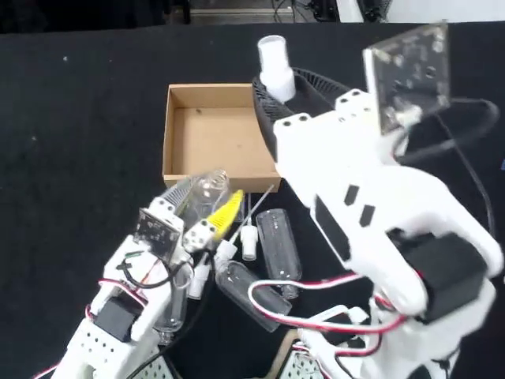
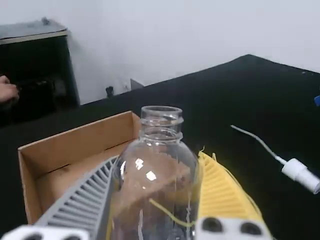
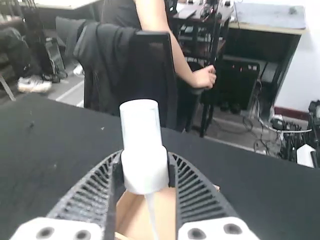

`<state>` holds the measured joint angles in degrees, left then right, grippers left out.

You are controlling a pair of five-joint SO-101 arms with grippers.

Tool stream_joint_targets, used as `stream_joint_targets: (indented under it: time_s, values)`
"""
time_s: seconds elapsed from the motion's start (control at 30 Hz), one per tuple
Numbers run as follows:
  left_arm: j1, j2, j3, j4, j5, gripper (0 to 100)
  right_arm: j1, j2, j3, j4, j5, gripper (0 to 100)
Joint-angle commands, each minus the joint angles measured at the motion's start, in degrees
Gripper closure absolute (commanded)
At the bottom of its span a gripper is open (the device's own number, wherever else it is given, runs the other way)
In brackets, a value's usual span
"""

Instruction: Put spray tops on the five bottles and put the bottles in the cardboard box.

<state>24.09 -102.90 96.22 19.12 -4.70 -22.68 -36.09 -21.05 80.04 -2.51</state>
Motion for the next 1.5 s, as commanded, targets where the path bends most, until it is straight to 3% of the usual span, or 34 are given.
stream_joint_targets:
  time_s: [0.0, 0.43, 0.53, 0.73, 0.93, 1.13, 1.47]
  values:
    - [1.27, -0.35, 1.19, -4.92, -0.18, 97, -1.05, -1.54, -3.03, 0.00, -0.53, 98.7]
    - [1.27, -0.18, 1.19, -32.79, -0.09, 97, -4.40, -2.59, -4.35, -5.01, -0.44, 98.7]
    - [1.36, -0.09, 1.19, -30.42, 0.00, 97, -4.40, -2.51, -4.35, -5.36, -0.53, 98.7]
    - [1.89, -0.35, 1.19, -12.40, 0.00, 97, -4.40, -2.51, -4.35, -5.19, -0.53, 98.7]
    - [1.45, -0.35, 1.19, -26.73, 0.09, 97, -7.82, -2.59, -4.62, -6.59, -0.53, 98.7]
    - [1.89, -0.44, 1.19, -19.43, 0.09, 97, -12.13, -2.24, -3.12, -9.67, -0.53, 98.7]
    - [1.80, -0.44, 1.19, -19.16, 0.09, 97, -17.85, -3.12, 4.97, -15.03, -0.44, 98.8]
